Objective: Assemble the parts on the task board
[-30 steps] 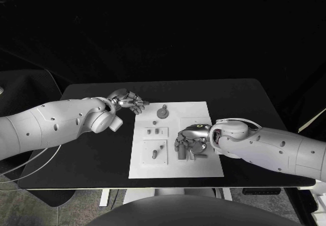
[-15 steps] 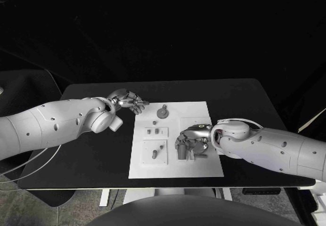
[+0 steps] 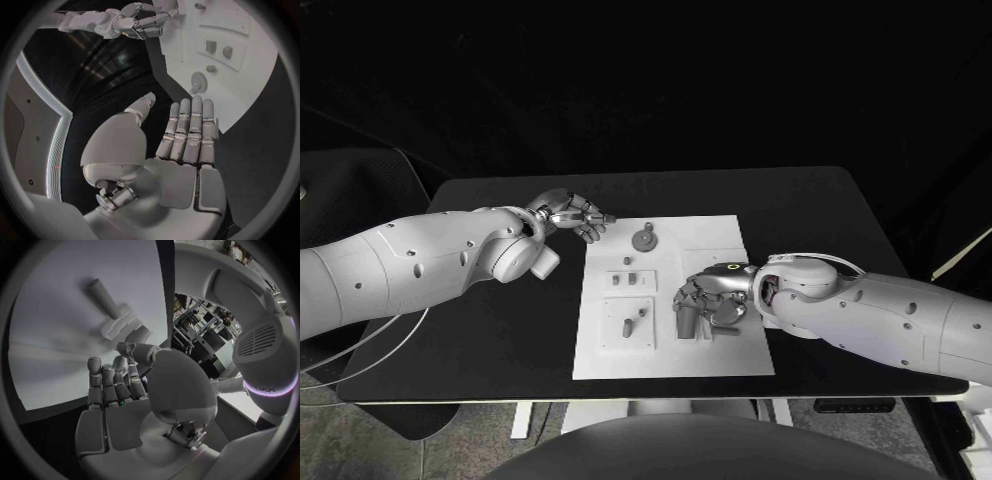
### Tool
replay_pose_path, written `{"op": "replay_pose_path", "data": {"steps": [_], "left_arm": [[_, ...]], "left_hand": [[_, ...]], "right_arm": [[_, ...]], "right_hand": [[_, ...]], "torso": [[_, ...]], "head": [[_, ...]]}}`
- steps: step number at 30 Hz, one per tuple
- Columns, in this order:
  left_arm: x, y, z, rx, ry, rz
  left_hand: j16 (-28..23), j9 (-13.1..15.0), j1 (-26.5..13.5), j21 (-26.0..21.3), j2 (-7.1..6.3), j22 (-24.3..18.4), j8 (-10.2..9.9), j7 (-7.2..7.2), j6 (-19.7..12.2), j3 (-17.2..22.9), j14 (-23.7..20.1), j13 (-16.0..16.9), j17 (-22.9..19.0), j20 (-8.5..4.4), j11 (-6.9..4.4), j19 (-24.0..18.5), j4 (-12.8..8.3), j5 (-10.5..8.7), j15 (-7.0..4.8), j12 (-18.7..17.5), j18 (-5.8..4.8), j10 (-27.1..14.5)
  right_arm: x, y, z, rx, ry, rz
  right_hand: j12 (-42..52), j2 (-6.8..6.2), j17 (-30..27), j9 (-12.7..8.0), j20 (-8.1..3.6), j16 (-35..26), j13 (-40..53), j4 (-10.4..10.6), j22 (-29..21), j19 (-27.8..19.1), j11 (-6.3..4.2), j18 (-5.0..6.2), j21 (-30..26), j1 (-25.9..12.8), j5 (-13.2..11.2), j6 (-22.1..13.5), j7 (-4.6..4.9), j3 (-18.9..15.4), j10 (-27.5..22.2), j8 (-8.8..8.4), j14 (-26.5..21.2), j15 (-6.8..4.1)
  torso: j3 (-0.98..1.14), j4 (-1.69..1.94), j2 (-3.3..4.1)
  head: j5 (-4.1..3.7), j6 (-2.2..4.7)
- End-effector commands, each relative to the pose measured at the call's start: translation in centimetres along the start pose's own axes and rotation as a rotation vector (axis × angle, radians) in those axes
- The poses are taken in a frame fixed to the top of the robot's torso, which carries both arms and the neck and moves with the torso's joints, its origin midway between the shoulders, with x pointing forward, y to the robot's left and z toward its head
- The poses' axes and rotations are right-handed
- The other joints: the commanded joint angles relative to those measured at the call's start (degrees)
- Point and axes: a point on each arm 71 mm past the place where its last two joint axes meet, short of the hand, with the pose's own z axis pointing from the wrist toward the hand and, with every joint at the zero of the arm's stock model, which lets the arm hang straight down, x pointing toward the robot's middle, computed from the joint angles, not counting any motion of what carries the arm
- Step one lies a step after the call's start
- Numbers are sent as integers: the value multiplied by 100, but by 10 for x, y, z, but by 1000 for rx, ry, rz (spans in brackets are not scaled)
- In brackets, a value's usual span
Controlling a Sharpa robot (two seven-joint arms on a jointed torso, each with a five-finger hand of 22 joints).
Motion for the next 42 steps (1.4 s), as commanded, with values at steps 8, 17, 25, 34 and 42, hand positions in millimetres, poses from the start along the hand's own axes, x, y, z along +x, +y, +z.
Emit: {"op": "replay_pose_path", "data": {"steps": [8,17,25,34,42], "left_arm": [[1,-2,0,10,10,1],[1,-2,0,10,10,2],[1,-1,0,9,8,1],[0,-1,-1,6,5,1],[1,-1,-1,5,7,1]], "left_hand": [[-9,-7,-39,-17,2,9,-5,-3,43,-11,9,-8,-8,-17,4,-3,15,-12,-1,-29,85,-40],[-9,-8,-37,-17,2,9,-6,-3,43,-10,9,-8,-8,-18,4,-3,13,-12,-1,-31,85,-41],[-9,-8,-34,-17,3,9,-7,-3,42,-9,9,-8,-9,-18,4,-4,11,-11,-2,-32,85,-42],[-9,-8,-32,-17,5,10,-8,-3,42,-8,10,-8,-9,-19,4,-4,10,-11,-2,-33,85,-42],[-8,-9,-29,-17,6,10,-8,-4,42,-7,10,-8,-10,-20,4,-4,9,-10,-2,-34,86,-43]], "right_arm": [[-6,-7,-12,-1,-84,51],[-11,-20,-24,73,-148,250],[-14,-27,-29,165,-207,335],[-8,-22,-36,383,-140,571],[-6,-4,-33,467,-34,600]], "right_hand": [[57,-51,17,8,-22,116,13,-22,11,16,14,-32,68,25,-23,-84,12,-22,-18,-3,-15,-5],[212,-102,25,102,-87,240,15,12,59,289,3,42,298,-184,-6,-69,566,-312,119,192,141,-23],[327,-129,-26,195,-116,297,-41,68,37,442,-20,70,394,-667,-14,48,875,-1019,287,311,308,-35],[558,-137,-169,398,-210,440,-201,274,-31,1086,-122,247,602,-1668,-14,864,1037,-2036,991,588,999,-181],[785,-223,-268,477,-306,589,-338,540,-34,1773,-291,470,823,-2703,-12,1227,1016,-2699,1779,600,1772,-428]], "torso": [[-4,5,-2],[-2,-2,-1],[-2,0,-2],[-3,-8,-2],[-3,-1,-3]], "head": [[-5,0],[-1,0],[-11,0],[-10,17],[-10,30]]}}
